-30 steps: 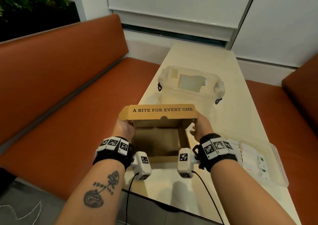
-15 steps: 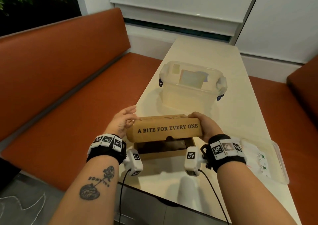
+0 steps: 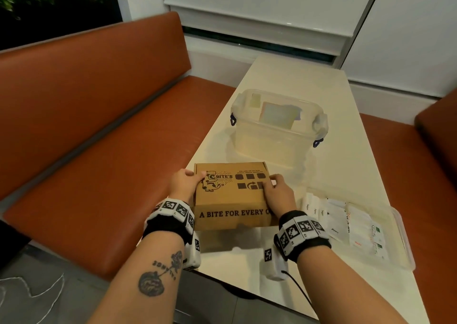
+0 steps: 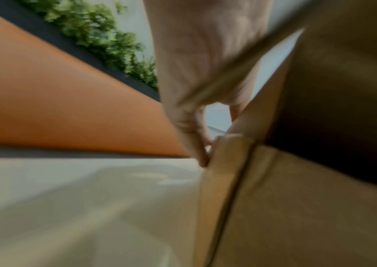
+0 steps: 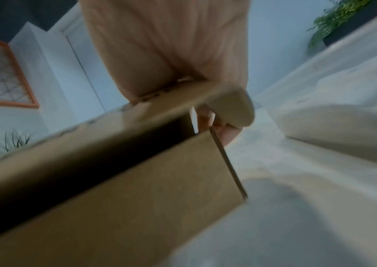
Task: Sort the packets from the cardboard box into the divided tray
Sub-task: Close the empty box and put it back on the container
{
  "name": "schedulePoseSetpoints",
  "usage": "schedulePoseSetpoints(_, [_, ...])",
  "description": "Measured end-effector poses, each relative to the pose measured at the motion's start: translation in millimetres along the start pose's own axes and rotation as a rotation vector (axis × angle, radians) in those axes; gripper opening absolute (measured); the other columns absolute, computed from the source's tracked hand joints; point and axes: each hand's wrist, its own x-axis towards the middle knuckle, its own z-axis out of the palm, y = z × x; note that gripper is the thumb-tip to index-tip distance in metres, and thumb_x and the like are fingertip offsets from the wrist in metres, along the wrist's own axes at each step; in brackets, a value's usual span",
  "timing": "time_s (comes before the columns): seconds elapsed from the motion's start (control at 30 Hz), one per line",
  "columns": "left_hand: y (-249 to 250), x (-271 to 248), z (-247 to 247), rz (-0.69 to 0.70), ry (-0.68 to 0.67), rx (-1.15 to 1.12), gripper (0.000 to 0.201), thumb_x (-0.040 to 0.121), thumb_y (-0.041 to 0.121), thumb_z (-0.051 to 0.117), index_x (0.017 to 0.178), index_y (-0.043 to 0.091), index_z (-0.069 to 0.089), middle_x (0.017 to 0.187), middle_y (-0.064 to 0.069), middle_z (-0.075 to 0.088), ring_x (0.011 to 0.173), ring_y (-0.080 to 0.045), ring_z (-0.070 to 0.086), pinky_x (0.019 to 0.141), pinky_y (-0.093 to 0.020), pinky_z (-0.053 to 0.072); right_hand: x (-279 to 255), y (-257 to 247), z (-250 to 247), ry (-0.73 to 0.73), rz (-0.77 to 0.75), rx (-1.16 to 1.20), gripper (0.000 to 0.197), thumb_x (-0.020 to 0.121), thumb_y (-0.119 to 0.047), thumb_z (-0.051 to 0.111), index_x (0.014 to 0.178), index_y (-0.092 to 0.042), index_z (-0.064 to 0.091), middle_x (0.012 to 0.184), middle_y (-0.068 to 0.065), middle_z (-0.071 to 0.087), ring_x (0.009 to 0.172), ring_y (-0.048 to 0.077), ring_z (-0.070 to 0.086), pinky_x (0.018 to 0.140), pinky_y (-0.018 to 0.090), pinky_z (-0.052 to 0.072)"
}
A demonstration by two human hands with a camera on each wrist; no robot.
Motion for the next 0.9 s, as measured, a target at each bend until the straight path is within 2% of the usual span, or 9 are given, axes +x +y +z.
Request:
schedulePoseSetpoints(0.1, [3, -7, 1, -0.084, -0.064, 0.375, 0.062, 0.091, 0.061, 0.041, 0.089, 0.003, 0.064, 0.095, -0.014, 0.067, 0.087, -0.031, 0.063, 0.073, -0.034, 0.05, -1, 6, 8, -0.018, 0.016, -0.032, 0.037, 0.1, -0.033, 0.036, 0.121, -0.005, 0.045, 0.115, 0.019, 0.061, 0.105, 0.034, 0.057, 0.084, 0.033, 0.043])
schedulePoseSetpoints(0.2, [3, -10, 4, -0.129, -0.096, 0.468, 0.065, 0.092, 0.066, 0.029, 0.087, 0.009, 0.06, 0.09, -0.01, 0.063, 0.083, -0.028, 0.059, 0.07, -0.03, 0.045, 0, 10, 10, -0.022, 0.012, -0.047, 0.038, 0.101, -0.034, 0.034, 0.118, -0.002, 0.046, 0.115, 0.021, 0.06, 0.105, 0.035, 0.056, 0.081, 0.032, 0.041])
schedulePoseSetpoints(0.43, [6, -10, -5, -0.13, -0.198, 0.36, 0.055, 0.094, 0.052, 0.044, 0.106, 0.002, 0.062, 0.104, -0.015, 0.066, 0.094, -0.031, 0.064, 0.086, -0.039, 0.054, 8, 8, 6, -0.069, 0.024, -0.065, 0.041, 0.1, -0.036, 0.036, 0.123, -0.004, 0.046, 0.119, 0.019, 0.059, 0.107, 0.033, 0.056, 0.084, 0.034, 0.044])
schedulePoseSetpoints(0.53, [8, -14, -9, -0.133, -0.266, 0.307, 0.046, 0.095, 0.047, 0.047, 0.102, 0.004, 0.061, 0.098, -0.014, 0.066, 0.079, -0.027, 0.062, 0.063, -0.031, 0.052, 9, 10, 6, -0.077, 0.034, -0.08, 0.043, 0.1, -0.038, 0.036, 0.123, -0.004, 0.047, 0.119, 0.018, 0.059, 0.107, 0.032, 0.056, 0.086, 0.036, 0.047])
schedulePoseSetpoints(0.6, [10, -17, -11, -0.145, -0.293, 0.309, 0.045, 0.096, 0.047, 0.044, 0.102, 0.004, 0.06, 0.099, -0.014, 0.066, 0.079, -0.027, 0.062, 0.055, -0.027, 0.046, 7, 11, 6, -0.073, 0.059, -0.122, 0.048, 0.099, -0.044, 0.033, 0.122, -0.004, 0.047, 0.119, 0.019, 0.058, 0.107, 0.033, 0.056, 0.09, 0.039, 0.047])
schedulePoseSetpoints(0.63, [11, -19, -10, -0.16, -0.313, 0.318, 0.048, 0.097, 0.048, 0.041, 0.107, 0.004, 0.061, 0.102, -0.014, 0.066, 0.084, -0.028, 0.062, 0.059, -0.029, 0.048, 6, 12, 6, -0.073, 0.088, -0.161, 0.053, 0.098, -0.048, 0.03, 0.124, -0.005, 0.046, 0.121, 0.02, 0.057, 0.109, 0.034, 0.055, 0.093, 0.04, 0.046])
schedulePoseSetpoints(0.7, [15, -22, -7, -0.204, -0.358, 0.354, 0.056, 0.099, 0.05, 0.033, 0.121, 0.005, 0.058, 0.116, -0.016, 0.063, 0.102, -0.03, 0.061, 0.083, -0.035, 0.05, 4, 11, 8, -0.081, 0.159, -0.209, 0.059, 0.097, -0.053, 0.025, 0.13, -0.007, 0.042, 0.127, 0.02, 0.051, 0.114, 0.035, 0.051, 0.099, 0.043, 0.042])
schedulePoseSetpoints(0.77, [19, -24, -2, -0.224, -0.387, 0.395, 0.059, 0.101, 0.049, 0.024, 0.133, 0.006, 0.05, 0.134, -0.016, 0.053, 0.12, -0.03, 0.053, 0.102, -0.037, 0.041, 2, 8, 12, -0.099, 0.184, -0.193, 0.059, 0.096, -0.053, 0.025, 0.133, -0.01, 0.04, 0.13, 0.019, 0.047, 0.117, 0.035, 0.048, 0.102, 0.044, 0.04])
schedulePoseSetpoints(0.9, [25, -24, 2, -0.204, -0.323, 0.452, 0.058, 0.103, 0.042, 0.016, 0.141, 0.004, 0.039, 0.144, -0.018, 0.042, 0.129, -0.031, 0.045, 0.107, -0.035, 0.035, 2, 1, 16, -0.124, 0.159, -0.117, 0.055, 0.096, -0.051, 0.031, 0.129, -0.009, 0.041, 0.126, 0.017, 0.053, 0.115, 0.035, 0.051, 0.102, 0.045, 0.04])
